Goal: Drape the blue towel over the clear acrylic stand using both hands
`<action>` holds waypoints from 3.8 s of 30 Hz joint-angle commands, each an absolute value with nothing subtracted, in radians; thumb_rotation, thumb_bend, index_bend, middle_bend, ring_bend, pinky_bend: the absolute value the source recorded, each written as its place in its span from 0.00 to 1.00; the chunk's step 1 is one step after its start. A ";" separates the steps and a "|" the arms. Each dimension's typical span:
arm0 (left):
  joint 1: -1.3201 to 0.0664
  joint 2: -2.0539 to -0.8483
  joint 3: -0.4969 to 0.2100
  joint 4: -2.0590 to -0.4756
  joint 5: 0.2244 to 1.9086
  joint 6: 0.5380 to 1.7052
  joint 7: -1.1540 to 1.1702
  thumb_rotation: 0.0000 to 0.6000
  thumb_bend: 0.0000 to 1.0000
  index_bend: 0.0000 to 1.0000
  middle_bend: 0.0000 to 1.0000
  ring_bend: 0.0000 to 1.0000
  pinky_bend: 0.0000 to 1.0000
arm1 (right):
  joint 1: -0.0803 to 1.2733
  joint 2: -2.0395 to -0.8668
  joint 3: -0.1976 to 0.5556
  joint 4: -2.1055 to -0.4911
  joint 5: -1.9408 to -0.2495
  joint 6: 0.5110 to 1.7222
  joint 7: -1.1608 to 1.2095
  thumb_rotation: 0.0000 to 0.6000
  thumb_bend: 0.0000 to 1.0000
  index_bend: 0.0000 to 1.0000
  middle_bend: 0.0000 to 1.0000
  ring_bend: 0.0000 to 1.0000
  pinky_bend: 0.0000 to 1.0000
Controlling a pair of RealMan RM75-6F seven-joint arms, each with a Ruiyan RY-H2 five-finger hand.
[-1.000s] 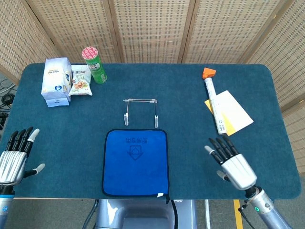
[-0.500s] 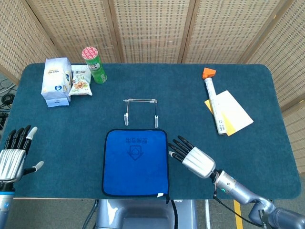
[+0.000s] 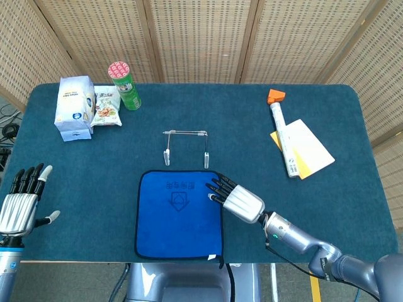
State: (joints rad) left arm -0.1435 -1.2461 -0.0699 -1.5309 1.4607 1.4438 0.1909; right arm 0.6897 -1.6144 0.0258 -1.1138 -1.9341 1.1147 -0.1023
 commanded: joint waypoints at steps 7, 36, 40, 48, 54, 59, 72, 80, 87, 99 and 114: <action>-0.146 -1.245 -0.069 -1.537 1.459 1.444 0.195 1.00 0.00 0.00 0.00 0.00 0.00 | 0.727 -1.669 0.000 -1.070 -1.918 1.102 -0.097 1.00 0.00 0.20 0.09 0.00 0.00; -0.151 -1.238 -0.070 -1.539 1.439 1.433 0.182 1.00 0.00 0.00 0.00 0.00 0.00 | 0.791 -1.769 -0.029 -0.963 -1.847 1.089 -0.126 1.00 0.00 0.20 0.10 0.00 0.02; -0.151 -1.236 -0.071 -1.539 1.438 1.435 0.177 1.00 0.00 0.00 0.00 0.00 0.00 | 0.797 -1.785 -0.027 -0.953 -1.841 1.099 -0.113 1.00 0.00 0.20 0.11 0.00 0.04; -0.151 -1.233 -0.069 -1.542 1.437 1.433 0.170 1.00 0.00 0.00 0.00 0.00 0.00 | 0.812 -1.820 -0.027 -0.934 -1.836 1.102 -0.130 1.00 0.00 0.20 0.12 0.00 0.04; -0.150 -1.230 -0.068 -1.543 1.439 1.435 0.165 1.00 0.00 0.00 0.00 0.00 0.00 | 0.822 -1.833 -0.026 -0.932 -1.830 1.102 -0.147 1.00 0.01 0.25 0.12 0.00 0.05; -0.150 -1.229 -0.067 -1.541 1.439 1.434 0.160 1.00 0.00 0.00 0.00 0.00 0.00 | 0.826 -1.838 -0.029 -0.935 -1.831 1.118 -0.136 1.00 0.15 0.40 0.14 0.00 0.07; -0.169 -1.246 -0.055 -1.506 1.475 1.418 0.145 1.00 0.00 0.00 0.00 0.00 0.00 | 0.833 -1.859 -0.045 -0.902 -1.834 1.133 -0.109 1.00 0.41 0.59 0.15 0.01 0.09; -0.269 -1.343 -0.015 -1.182 1.728 1.471 0.017 1.00 0.07 0.23 0.00 0.00 0.00 | 0.838 -1.867 -0.047 -0.891 -1.824 1.132 -0.093 1.00 0.41 0.60 0.15 0.01 0.10; -0.398 -1.493 0.053 -0.748 1.942 1.578 -0.166 1.00 0.07 0.26 0.00 0.00 0.00 | 0.838 -1.865 -0.049 -0.895 -1.818 1.136 -0.102 1.00 0.41 0.61 0.16 0.01 0.13; -0.533 -1.783 0.155 -0.234 2.047 1.698 -0.313 1.00 0.07 0.32 0.00 0.00 0.00 | 0.848 -1.843 -0.034 -0.937 -1.800 1.132 -0.130 1.00 0.41 0.61 0.17 0.01 0.13; -0.597 -1.868 0.219 -0.170 2.019 1.661 -0.301 1.00 0.10 0.32 0.00 0.00 0.00 | 0.845 -1.846 -0.030 -0.943 -1.781 1.131 -0.130 1.00 0.41 0.61 0.17 0.01 0.13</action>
State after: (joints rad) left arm -0.5953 -1.8648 0.2166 -0.1720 2.0210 1.6641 -0.3029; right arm 0.8450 -1.8458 -0.0300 -0.9433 -1.7817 1.1310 -0.1301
